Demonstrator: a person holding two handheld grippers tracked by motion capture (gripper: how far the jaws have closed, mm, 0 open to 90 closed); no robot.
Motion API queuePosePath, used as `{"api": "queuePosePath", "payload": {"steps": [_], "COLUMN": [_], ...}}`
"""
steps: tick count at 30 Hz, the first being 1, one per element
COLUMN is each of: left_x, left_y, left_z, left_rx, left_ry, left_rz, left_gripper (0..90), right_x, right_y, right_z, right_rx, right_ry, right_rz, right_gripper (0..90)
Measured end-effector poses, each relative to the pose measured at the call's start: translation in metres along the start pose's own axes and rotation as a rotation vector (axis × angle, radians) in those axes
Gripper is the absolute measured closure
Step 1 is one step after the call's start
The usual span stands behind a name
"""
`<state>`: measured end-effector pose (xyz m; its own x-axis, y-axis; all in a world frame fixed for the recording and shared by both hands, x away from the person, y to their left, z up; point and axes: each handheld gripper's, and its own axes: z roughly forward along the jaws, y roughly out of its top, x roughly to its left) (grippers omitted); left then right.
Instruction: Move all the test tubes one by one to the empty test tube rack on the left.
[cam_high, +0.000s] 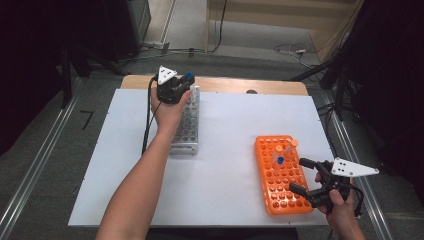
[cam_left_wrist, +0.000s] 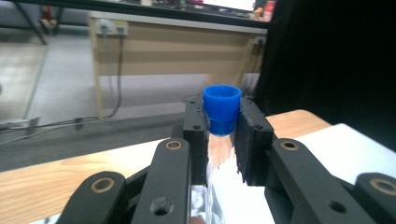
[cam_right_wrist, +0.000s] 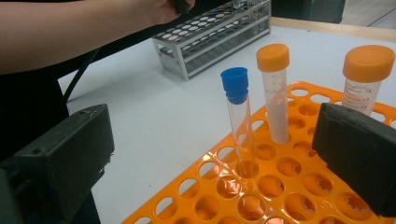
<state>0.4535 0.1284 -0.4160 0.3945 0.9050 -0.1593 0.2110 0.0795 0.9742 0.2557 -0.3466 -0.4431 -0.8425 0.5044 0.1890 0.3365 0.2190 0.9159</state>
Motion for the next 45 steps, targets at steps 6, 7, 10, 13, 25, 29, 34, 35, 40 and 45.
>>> {"api": "queuePosePath", "payload": {"steps": [6,7,10,13,25,29,34,35,40,45], "left_x": [0.001,0.001,-0.001,-0.003,-0.014,-0.016,-0.016,-0.016,-0.017,-0.016], "left_y": [-0.002,-0.003,-0.005,-0.006,-0.010,-0.012,-0.013,-0.013,-0.014,-0.013], "left_z": [0.009,0.010,0.012,0.013,0.013,0.013,0.013,0.013,0.013,0.012], "left_rx": [-0.018,-0.016,-0.012,0.007,0.128,0.159,0.183,0.186,0.211,0.225], "left_ry": [0.017,0.021,0.026,0.033,0.063,0.065,0.056,0.055,0.046,0.039], "left_rz": [-0.005,0.004,0.019,0.040,0.094,0.112,0.108,0.103,0.102,0.099], "left_gripper": [76.7,76.7,76.7,76.7,76.5,76.3,76.1,75.9,74.9,74.2], "right_x": [-0.001,-0.001,-0.001,-0.001,-0.001,-0.002,-0.002,-0.002,-0.002,-0.002], "right_y": [-0.001,-0.001,-0.001,-0.001,-0.001,-0.001,-0.001,-0.001,-0.001,-0.001], "right_z": [-0.001,-0.001,-0.001,-0.001,-0.001,-0.001,-0.001,-0.001,0.000,0.001], "right_rx": [-0.004,-0.003,-0.004,-0.006,-0.005,-0.006,-0.006,-0.005,-0.001,0.000], "right_ry": [0.000,0.000,-0.001,-0.002,-0.006,-0.007,-0.009,-0.011,-0.013,-0.013], "right_rz": [0.005,0.005,0.005,0.006,0.006,0.006,0.006,0.006,0.008,0.007], "right_gripper": [0.0,0.0,0.0,0.0,0.0,0.0,0.0,0.0,0.0,0.0]}}
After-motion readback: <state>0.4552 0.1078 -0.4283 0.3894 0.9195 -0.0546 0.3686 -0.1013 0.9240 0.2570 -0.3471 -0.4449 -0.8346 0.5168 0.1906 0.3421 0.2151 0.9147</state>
